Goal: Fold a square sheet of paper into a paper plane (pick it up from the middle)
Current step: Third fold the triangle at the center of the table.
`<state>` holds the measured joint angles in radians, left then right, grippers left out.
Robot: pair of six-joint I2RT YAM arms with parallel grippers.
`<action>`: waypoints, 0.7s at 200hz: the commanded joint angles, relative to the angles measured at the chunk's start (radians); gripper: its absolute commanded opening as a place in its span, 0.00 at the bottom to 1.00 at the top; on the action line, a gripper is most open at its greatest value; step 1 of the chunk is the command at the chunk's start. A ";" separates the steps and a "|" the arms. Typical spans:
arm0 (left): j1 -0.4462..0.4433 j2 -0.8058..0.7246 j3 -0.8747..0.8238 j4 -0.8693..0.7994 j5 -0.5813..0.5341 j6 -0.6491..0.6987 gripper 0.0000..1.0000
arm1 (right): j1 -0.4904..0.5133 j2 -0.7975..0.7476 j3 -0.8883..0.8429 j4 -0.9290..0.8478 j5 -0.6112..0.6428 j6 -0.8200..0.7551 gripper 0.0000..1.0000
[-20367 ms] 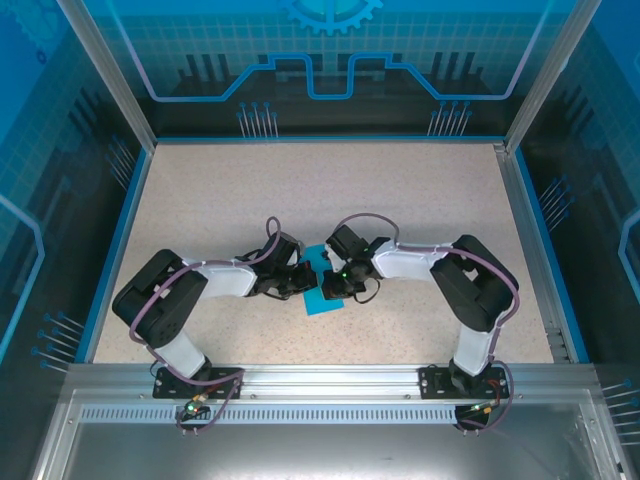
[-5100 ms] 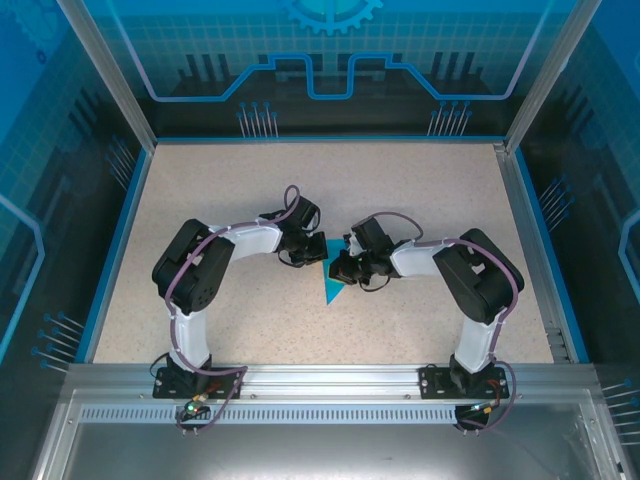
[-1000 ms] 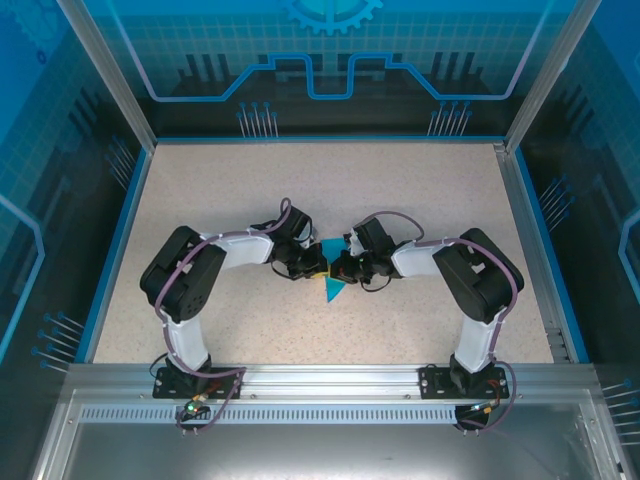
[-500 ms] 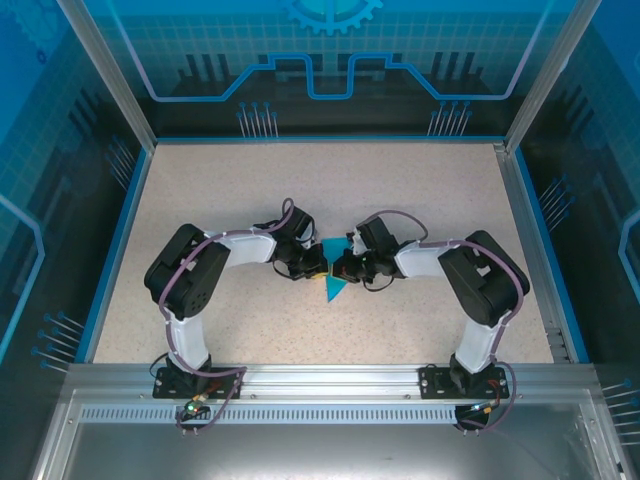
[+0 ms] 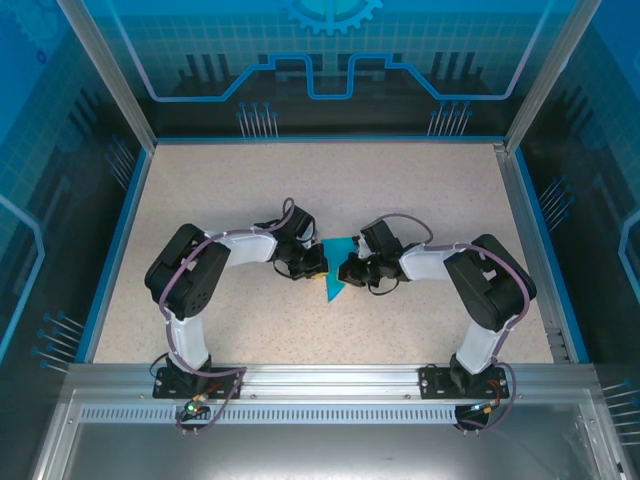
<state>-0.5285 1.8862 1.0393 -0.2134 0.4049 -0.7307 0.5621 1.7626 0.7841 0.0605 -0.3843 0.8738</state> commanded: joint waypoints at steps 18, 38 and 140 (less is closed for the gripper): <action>-0.009 0.009 0.028 -0.054 -0.031 0.026 0.00 | -0.012 0.030 -0.014 -0.059 0.043 -0.005 0.00; -0.010 -0.029 0.035 -0.045 -0.015 0.032 0.00 | -0.011 0.033 -0.012 -0.069 0.050 -0.005 0.00; -0.045 -0.074 -0.011 0.016 0.020 0.010 0.03 | -0.013 0.038 -0.011 -0.085 0.062 0.000 0.00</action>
<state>-0.5617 1.7844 1.0409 -0.1970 0.4019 -0.7246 0.5621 1.7638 0.7845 0.0566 -0.3756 0.8742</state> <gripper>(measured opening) 0.050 0.042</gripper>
